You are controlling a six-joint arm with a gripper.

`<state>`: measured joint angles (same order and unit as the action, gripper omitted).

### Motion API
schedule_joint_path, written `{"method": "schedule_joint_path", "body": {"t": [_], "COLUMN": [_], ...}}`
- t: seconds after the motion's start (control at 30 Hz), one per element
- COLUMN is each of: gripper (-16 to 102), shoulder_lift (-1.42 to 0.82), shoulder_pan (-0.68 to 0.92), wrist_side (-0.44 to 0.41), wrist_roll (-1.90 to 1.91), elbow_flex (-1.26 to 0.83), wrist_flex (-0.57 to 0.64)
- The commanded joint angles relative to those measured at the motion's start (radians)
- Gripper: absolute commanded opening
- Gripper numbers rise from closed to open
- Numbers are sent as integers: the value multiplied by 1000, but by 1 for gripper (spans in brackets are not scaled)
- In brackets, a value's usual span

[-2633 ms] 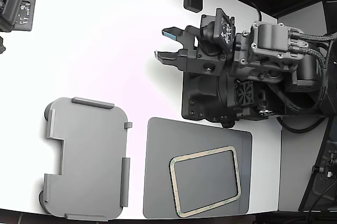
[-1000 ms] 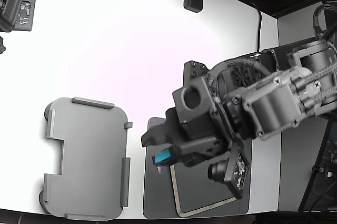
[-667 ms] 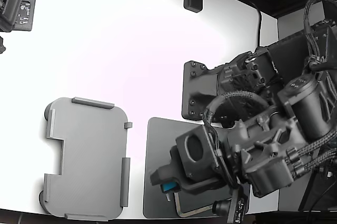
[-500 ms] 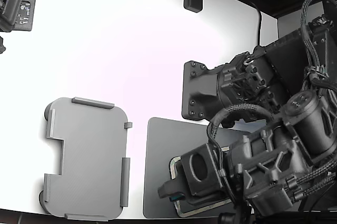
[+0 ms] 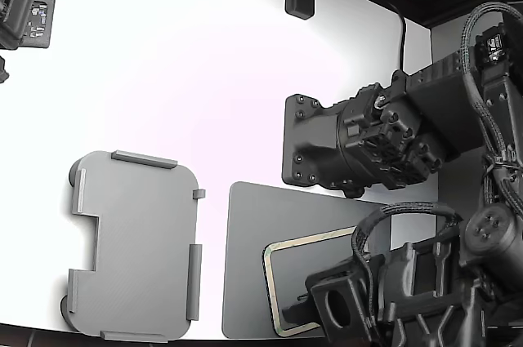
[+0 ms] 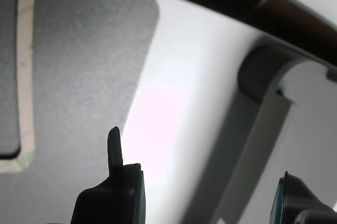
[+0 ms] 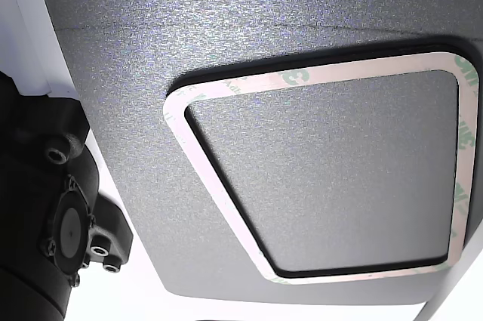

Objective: Grab top frame and put it into gray box.

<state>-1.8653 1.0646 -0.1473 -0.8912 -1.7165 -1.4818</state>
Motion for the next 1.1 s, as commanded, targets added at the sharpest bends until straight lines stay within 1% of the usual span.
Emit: {"method": "schedule_joint_path", "body": {"t": [0.0, 0.1, 0.17, 0.33, 0.37, 0.43, 0.53, 0.6, 0.7, 0.77, 0.9, 0.93, 0.97, 1.0, 1.03, 1.07], "gripper": [101, 101, 101, 101, 99, 91, 94, 100, 100, 100, 100, 93, 80, 71, 66, 64], "shoulder_lift": [-15, 0, 3, 43, 52, 72, 100, 114, 143, 156, 192, 199, 207, 212, 216, 221], "shoulder_pan": [11, 46, 78, 153, 170, 199, 247, 284, 331, 356, 402, 417, 433, 448, 460, 468], "wrist_side": [12, 21, 11, 67, 78, 100, 118, 120, 141, 179, 204, 186, 166, 146, 126, 115], "wrist_roll": [-57, -137, -189, -250, -253, -255, -275, -281, -290, -310, -255, -215, -170, -141, -132, -147], "elbow_flex": [5, 6, -6, -29, -29, -26, -23, -20, 5, 3, 3, 8, 14, 18, 23, 25], "wrist_flex": [-28, -52, -54, -32, -28, -17, -12, -15, -37, -26, -3, -3, -3, -3, -3, -5]}}
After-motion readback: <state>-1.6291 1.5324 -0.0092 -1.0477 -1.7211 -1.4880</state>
